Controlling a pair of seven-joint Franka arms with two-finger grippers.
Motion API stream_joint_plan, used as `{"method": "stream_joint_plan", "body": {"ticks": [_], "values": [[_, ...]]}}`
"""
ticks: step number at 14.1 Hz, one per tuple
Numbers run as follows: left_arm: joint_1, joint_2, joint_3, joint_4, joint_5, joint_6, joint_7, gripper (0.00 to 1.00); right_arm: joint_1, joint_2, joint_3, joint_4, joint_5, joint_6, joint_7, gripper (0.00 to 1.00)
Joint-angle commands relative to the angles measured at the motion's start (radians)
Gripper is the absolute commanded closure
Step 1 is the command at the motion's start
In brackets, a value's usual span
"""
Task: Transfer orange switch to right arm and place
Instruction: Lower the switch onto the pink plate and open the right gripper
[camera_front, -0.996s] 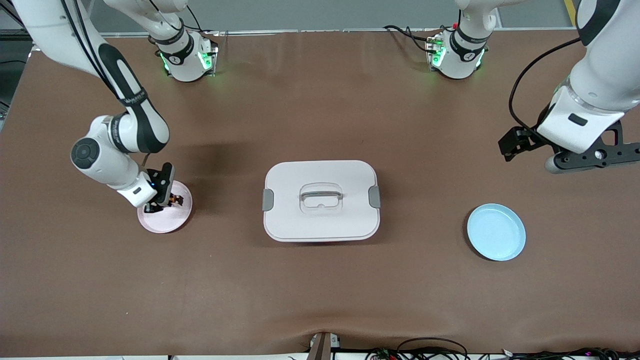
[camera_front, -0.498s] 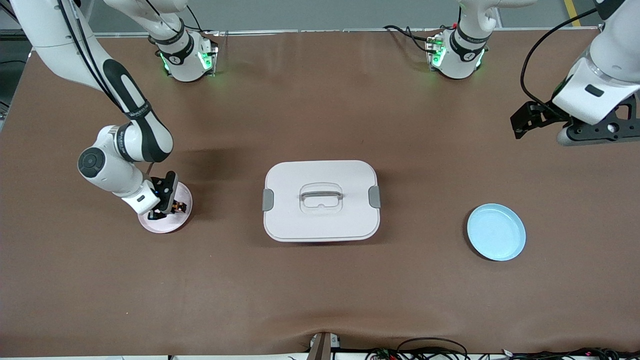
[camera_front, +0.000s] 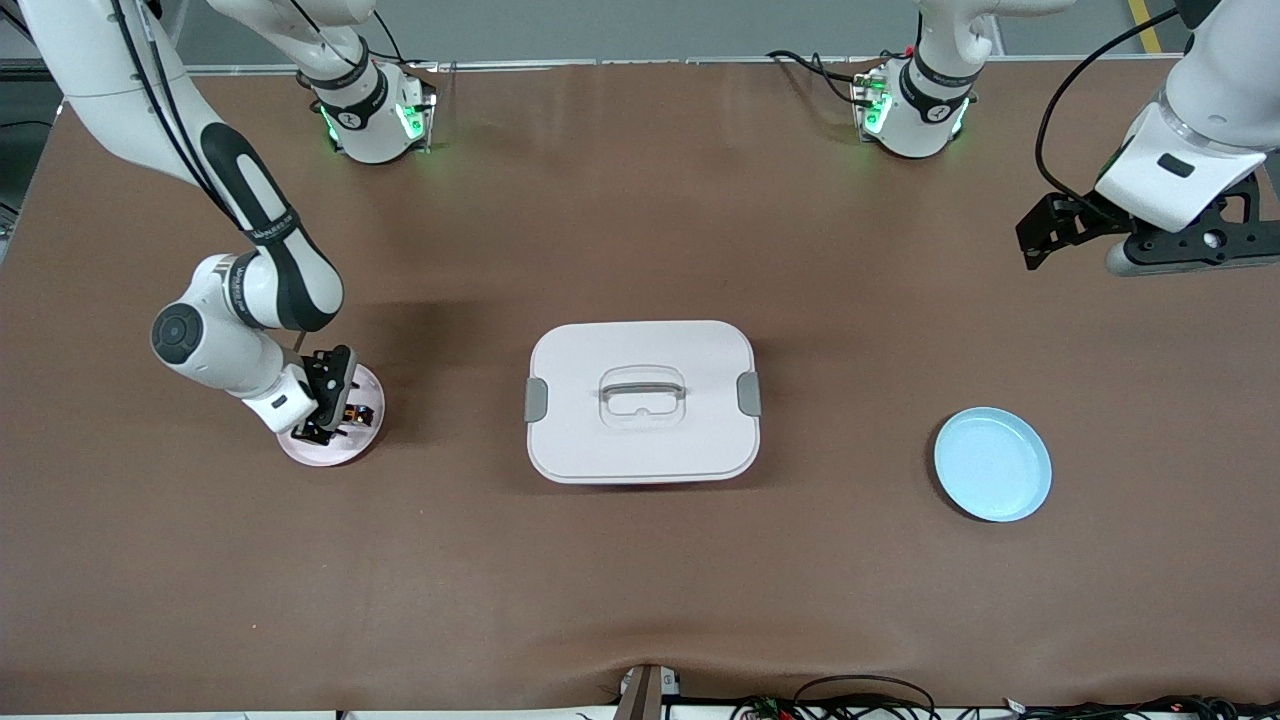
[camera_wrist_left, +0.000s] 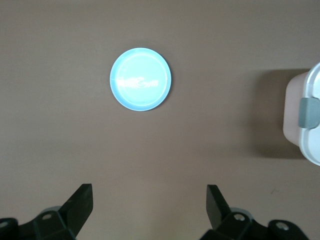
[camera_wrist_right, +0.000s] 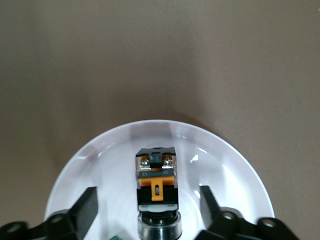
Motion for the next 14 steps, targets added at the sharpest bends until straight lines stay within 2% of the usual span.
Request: {"method": "stream_joint_plan", "body": {"ticks": [1,6,8,11,14], "values": [[-0.008,-0.006,0.014,-0.016,-0.038,0.021,0.018,0.0,-0.013,-0.066,0.018,0.088,0.01,-0.218,0.058,0.0],[-0.004,-0.002,0.014,-0.011,-0.038,0.03,0.019,0.0,-0.007,-0.214,0.013,0.156,-0.025,-0.432,0.353,0.0],[-0.004,-0.002,0.015,-0.01,-0.038,0.032,0.019,0.0,-0.007,-0.288,0.013,0.175,-0.028,-0.51,0.56,0.0],[-0.01,0.0,0.014,-0.013,-0.04,0.03,0.023,0.0,-0.006,-0.321,0.013,0.262,-0.046,-0.641,0.867,0.0],[-0.008,0.0,0.012,-0.019,-0.038,0.03,0.024,0.0,-0.001,-0.327,0.019,0.366,-0.119,-0.736,1.116,0.0]]}}
